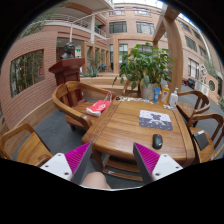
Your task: Arrange mouse
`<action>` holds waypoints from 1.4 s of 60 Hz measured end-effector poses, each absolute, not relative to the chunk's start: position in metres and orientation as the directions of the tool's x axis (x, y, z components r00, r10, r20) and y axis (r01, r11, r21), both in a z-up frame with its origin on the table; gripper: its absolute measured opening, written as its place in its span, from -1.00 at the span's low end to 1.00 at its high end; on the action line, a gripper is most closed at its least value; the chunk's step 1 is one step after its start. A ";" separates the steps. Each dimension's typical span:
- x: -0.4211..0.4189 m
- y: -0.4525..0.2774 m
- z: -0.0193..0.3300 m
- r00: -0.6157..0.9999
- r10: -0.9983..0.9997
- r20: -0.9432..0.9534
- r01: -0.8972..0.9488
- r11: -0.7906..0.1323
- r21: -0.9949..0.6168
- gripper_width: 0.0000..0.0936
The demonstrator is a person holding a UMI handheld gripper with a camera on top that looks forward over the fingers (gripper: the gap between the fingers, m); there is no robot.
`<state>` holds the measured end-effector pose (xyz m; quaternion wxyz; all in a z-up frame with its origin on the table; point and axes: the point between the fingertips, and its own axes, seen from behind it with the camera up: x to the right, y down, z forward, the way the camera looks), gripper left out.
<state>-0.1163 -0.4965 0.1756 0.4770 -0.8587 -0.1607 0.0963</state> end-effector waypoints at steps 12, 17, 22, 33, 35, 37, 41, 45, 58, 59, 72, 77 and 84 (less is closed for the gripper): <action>-0.082 -0.494 0.118 0.951 0.308 -0.022 0.176 -0.599 -0.781 0.83; -0.051 -0.471 0.073 0.968 0.252 -0.008 0.163 -0.651 -0.741 0.83; -0.018 -0.449 0.042 0.981 0.192 0.012 0.143 -0.687 -0.712 0.83; 0.042 -0.379 0.012 0.998 0.054 0.031 0.060 -0.686 -0.725 0.83; 0.048 -0.364 0.009 0.999 0.043 0.031 0.052 -0.679 -0.732 0.83; 0.053 -0.351 0.006 0.999 0.033 0.030 0.044 -0.676 -0.736 0.83; 0.060 -0.326 -0.002 0.999 0.018 0.028 0.032 -0.672 -0.740 0.83; 0.065 -0.305 -0.010 0.999 0.006 0.031 0.027 -0.670 -0.742 0.83; 0.064 -0.264 -0.016 1.000 0.010 0.016 0.019 -0.646 -0.763 0.33; 0.064 -0.263 -0.016 1.000 0.010 0.015 0.018 -0.643 -0.765 0.18; 0.065 -0.256 -0.014 1.000 -0.023 0.016 -0.002 -0.618 -0.786 -0.21; 0.067 -0.256 -0.014 0.999 -0.026 0.031 0.008 -0.620 -0.784 -0.25; 0.050 -0.265 0.011 1.000 0.024 -0.002 0.013 -0.617 -0.787 -0.25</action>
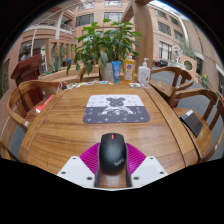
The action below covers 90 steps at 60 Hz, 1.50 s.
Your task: Arrange mouse
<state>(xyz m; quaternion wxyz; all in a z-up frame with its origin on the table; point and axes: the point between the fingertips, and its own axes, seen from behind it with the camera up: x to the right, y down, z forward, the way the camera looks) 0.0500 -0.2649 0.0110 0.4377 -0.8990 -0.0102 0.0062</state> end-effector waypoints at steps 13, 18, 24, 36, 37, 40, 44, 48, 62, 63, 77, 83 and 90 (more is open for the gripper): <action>0.020 -0.226 0.155 0.988 0.140 -0.060 0.004 -0.416 -0.909 -0.25; 0.028 -0.186 0.203 0.989 0.133 -0.056 -0.010 -0.326 -0.945 -0.25; 0.040 -0.129 0.222 0.995 0.096 -0.041 -0.013 -0.280 -0.960 -0.26; 0.066 -0.045 0.118 0.999 0.032 -0.014 0.003 -0.458 -0.889 -0.26; 0.067 -0.043 0.108 0.999 0.032 -0.011 0.005 -0.476 -0.880 -0.25; 0.070 -0.038 0.073 1.000 0.028 0.002 0.017 -0.525 -0.851 -0.25; 0.072 -0.038 0.042 1.000 0.019 0.006 0.016 -0.574 -0.819 -0.25; 0.072 -0.037 0.014 1.000 0.015 0.002 0.011 -0.612 -0.791 -0.23; 0.069 -0.040 -0.011 1.000 0.011 0.005 0.010 -0.649 -0.761 -0.03; 0.069 -0.041 -0.012 1.000 0.012 0.004 0.011 -0.652 -0.758 -0.01; 0.070 -0.074 0.053 1.000 -0.007 0.020 0.012 -0.589 -0.808 0.80; 0.062 -0.099 0.088 0.999 -0.008 0.042 0.030 -0.556 -0.831 0.84; 0.053 -0.138 0.123 0.998 -0.003 0.062 0.052 -0.527 -0.848 0.83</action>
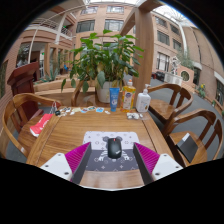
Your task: Arrange mouse
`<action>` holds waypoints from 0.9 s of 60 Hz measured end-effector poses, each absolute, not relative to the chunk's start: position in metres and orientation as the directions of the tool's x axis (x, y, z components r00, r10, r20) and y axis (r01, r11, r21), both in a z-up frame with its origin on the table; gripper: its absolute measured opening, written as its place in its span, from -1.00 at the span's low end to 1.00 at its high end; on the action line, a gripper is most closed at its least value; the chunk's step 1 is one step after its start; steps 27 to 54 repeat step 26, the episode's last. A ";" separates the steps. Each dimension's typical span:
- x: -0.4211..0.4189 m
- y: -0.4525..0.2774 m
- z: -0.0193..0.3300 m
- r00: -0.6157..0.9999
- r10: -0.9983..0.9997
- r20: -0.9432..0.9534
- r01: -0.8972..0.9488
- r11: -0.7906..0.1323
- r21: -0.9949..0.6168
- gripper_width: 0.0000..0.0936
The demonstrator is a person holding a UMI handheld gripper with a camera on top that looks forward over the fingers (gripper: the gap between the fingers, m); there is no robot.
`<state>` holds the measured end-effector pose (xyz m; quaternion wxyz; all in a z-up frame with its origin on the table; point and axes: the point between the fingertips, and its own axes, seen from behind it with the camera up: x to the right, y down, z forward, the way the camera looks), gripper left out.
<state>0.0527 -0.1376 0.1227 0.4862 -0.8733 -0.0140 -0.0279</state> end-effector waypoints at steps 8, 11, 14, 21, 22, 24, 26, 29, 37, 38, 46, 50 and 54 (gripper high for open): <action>0.042 -0.181 0.147 0.996 0.011 0.083 0.078 -0.506 -0.859 0.83; 0.038 -0.196 0.152 0.996 0.017 0.083 0.080 -0.502 -0.861 0.83; 0.035 -0.209 0.154 0.996 0.023 0.083 0.083 -0.499 -0.863 0.83; 0.030 -0.234 0.159 0.997 0.031 0.076 0.081 -0.493 -0.866 0.82; 0.030 -0.236 0.160 0.997 0.031 0.078 0.083 -0.492 -0.866 0.82; 0.029 -0.240 0.161 0.997 0.032 0.075 0.081 -0.493 -0.866 0.83; 0.029 -0.244 0.163 0.997 0.031 0.070 0.077 -0.495 -0.866 0.83; 0.029 -0.244 0.163 0.997 0.031 0.070 0.077 -0.495 -0.866 0.83; 0.029 -0.244 0.163 0.997 0.031 0.070 0.077 -0.495 -0.866 0.83; 0.029 -0.244 0.163 0.997 0.031 0.070 0.077 -0.495 -0.866 0.83; 0.029 -0.244 0.163 0.997 0.031 0.070 0.077 -0.495 -0.866 0.83; 0.029 -0.244 0.163 0.997 0.031 0.070 0.077 -0.495 -0.866 0.83; 0.029 -0.244 0.163 0.997 0.031 0.070 0.077 -0.495 -0.866 0.83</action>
